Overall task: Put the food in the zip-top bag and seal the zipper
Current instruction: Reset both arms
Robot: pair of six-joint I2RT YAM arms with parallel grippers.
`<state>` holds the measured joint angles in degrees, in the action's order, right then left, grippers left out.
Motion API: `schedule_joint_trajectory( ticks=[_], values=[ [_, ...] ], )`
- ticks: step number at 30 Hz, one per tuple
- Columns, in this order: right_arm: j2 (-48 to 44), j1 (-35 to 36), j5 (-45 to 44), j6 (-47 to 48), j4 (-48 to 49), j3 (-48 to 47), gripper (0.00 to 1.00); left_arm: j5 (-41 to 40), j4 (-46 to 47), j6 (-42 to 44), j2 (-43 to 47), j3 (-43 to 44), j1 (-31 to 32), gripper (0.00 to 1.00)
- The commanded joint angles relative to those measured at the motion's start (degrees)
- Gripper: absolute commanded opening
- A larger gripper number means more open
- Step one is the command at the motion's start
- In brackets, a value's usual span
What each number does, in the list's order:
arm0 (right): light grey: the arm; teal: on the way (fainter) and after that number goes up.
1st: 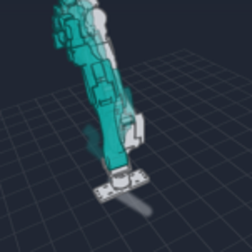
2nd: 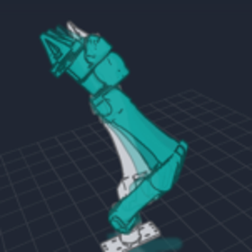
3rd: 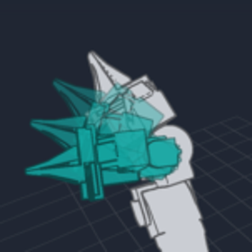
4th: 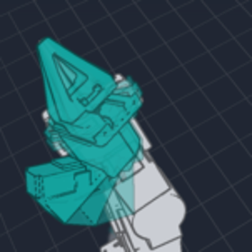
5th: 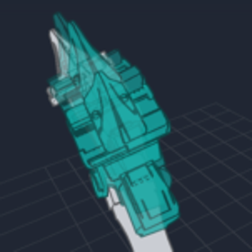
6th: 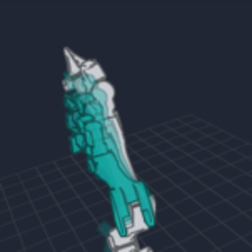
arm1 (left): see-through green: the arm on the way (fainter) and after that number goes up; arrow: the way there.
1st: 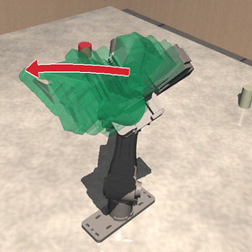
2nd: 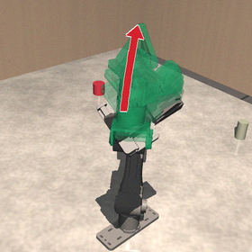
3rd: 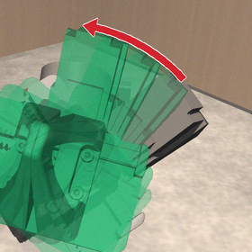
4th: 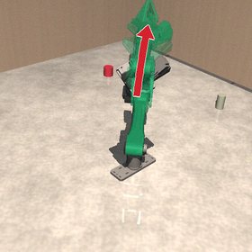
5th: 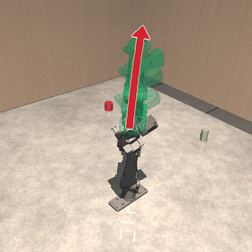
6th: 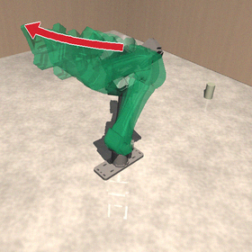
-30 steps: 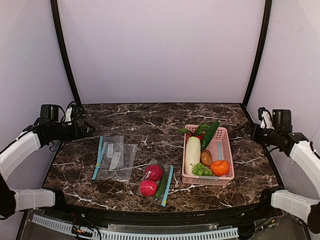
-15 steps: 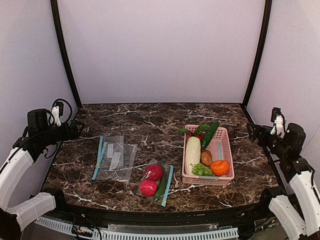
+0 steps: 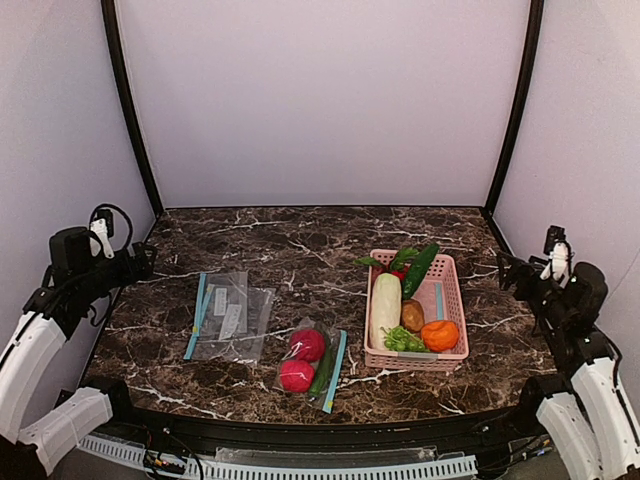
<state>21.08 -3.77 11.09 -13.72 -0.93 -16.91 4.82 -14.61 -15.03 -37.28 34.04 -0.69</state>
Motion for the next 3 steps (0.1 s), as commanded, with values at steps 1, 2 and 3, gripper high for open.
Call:
schedule_joint_trajectory(
  ticks=[1,2,3],
  values=[
    [0.4,-0.1,-0.6,0.8,2.2,-0.1,0.99,-1.5,-1.4,0.3,0.0,0.1,0.3,0.99],
    [0.3,-0.1,-0.8,0.8,2.2,-0.1,0.98,-1.6,-1.6,0.4,-0.1,0.2,0.2,0.99],
    [0.2,-0.2,-0.8,0.8,2.0,-0.1,0.99,-1.6,-1.7,0.4,-0.2,0.3,0.3,0.99]
  ],
)
